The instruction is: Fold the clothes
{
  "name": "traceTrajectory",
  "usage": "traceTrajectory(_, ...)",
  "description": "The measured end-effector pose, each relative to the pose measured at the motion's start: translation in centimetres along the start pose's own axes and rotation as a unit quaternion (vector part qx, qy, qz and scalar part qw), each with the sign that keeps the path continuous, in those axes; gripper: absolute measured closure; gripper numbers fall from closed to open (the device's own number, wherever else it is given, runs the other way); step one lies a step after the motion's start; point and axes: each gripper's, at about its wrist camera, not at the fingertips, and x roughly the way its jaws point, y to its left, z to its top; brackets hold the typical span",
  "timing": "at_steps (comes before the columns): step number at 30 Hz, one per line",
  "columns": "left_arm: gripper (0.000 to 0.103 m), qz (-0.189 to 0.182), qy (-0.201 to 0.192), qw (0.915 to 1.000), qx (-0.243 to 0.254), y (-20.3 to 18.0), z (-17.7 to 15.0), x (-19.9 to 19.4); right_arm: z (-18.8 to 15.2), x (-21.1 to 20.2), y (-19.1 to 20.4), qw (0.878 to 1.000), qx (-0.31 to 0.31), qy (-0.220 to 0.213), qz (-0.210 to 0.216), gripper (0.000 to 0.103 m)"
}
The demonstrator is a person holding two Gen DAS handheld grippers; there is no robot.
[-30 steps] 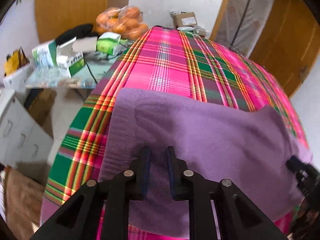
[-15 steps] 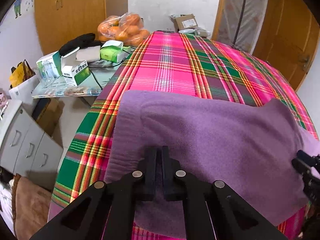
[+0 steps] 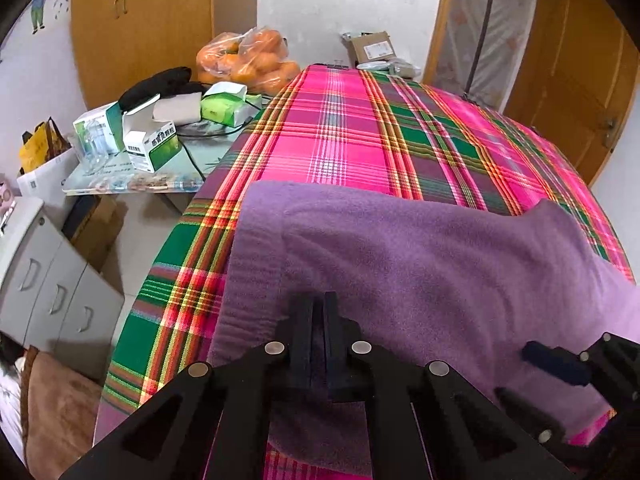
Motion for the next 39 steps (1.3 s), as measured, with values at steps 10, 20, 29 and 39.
traceTrajectory(10, 0.097, -0.013, -0.003, 0.9999, -0.008, 0.5, -0.2, -0.6, 1.5, 0.9, 2.2, 0.999, -0.015, -0.002, 0.042, 0.071)
traceTrajectory(20, 0.097, -0.001, -0.01, 0.9998, -0.017, 1.4, -0.2, -1.1, 2.1, 1.4, 2.9, 0.998, -0.02, -0.001, 0.055, 0.071)
traceTrajectory(29, 0.097, -0.003, -0.011, 0.9998, -0.017, 1.5, -0.2, -1.1, 2.7, 1.9, 3.3, 0.998, -0.015, -0.001, 0.059, 0.071)
traceTrajectory(39, 0.097, -0.004, -0.012, 0.9997, -0.021, 1.5, -0.2, -1.0, 3.0, 2.0, 3.2, 0.997, -0.014, -0.003, 0.07, 0.071)
